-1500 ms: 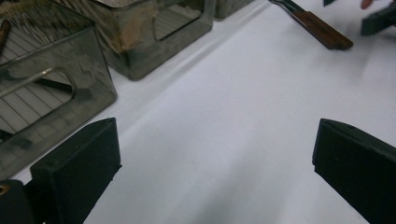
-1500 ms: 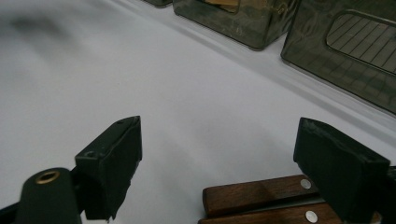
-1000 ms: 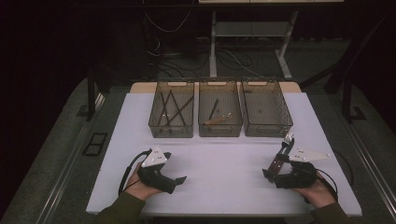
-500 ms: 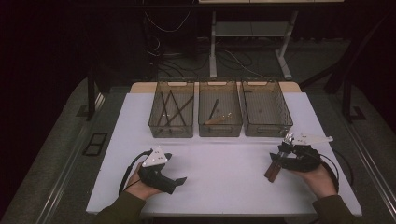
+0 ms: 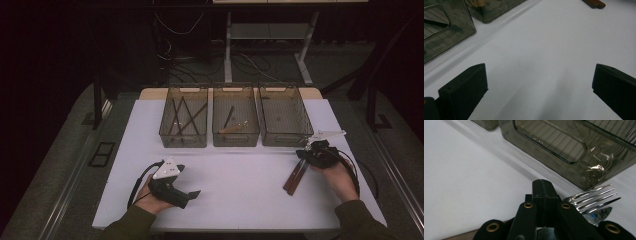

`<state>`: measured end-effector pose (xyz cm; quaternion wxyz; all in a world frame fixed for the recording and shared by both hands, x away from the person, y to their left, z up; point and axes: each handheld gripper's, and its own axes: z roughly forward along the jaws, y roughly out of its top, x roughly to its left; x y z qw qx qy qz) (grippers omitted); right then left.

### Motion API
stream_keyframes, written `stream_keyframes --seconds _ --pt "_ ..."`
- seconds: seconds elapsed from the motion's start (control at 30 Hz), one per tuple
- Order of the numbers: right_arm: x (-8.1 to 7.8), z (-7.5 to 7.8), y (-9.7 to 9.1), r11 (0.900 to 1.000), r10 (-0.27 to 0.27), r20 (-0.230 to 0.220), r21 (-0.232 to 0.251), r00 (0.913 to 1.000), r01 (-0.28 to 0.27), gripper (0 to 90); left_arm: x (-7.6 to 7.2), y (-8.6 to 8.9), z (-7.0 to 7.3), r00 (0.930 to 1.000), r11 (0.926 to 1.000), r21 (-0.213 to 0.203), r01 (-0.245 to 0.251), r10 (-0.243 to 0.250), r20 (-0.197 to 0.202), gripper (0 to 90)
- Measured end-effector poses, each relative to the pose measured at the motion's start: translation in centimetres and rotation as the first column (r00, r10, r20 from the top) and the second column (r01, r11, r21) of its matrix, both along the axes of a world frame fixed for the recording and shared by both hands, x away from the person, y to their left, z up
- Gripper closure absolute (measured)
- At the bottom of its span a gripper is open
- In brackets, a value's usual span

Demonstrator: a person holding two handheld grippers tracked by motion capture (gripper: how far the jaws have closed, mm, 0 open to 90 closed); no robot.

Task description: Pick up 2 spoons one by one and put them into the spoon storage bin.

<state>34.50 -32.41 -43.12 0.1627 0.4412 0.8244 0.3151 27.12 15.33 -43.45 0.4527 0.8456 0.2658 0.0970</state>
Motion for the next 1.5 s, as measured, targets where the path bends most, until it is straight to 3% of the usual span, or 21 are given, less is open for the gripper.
stream_keyframes --seconds 0.3,0.87,1.5 --pt "0.8 -1.0 0.2 0.9973 -0.002 -0.030 -0.073 0.9996 0.000 90.0 0.0 0.0 0.0 1.0000 1.0000 -0.001 0.003 -0.003 -0.003 0.0" --pt "0.4 -0.9 -0.5 0.9940 -0.018 -0.039 -0.109 0.9991 0.013 90.0 0.0 0.0 0.0 0.9999 0.9999 0.003 0.014 -0.014 -0.008 0.0" --pt "-0.6 -0.7 -1.2 0.9929 0.020 -0.072 -0.115 0.9972 -0.028 90.0 -0.1 -0.2 -0.1 0.9997 0.9997 0.001 0.023 -0.023 -0.009 0.0"
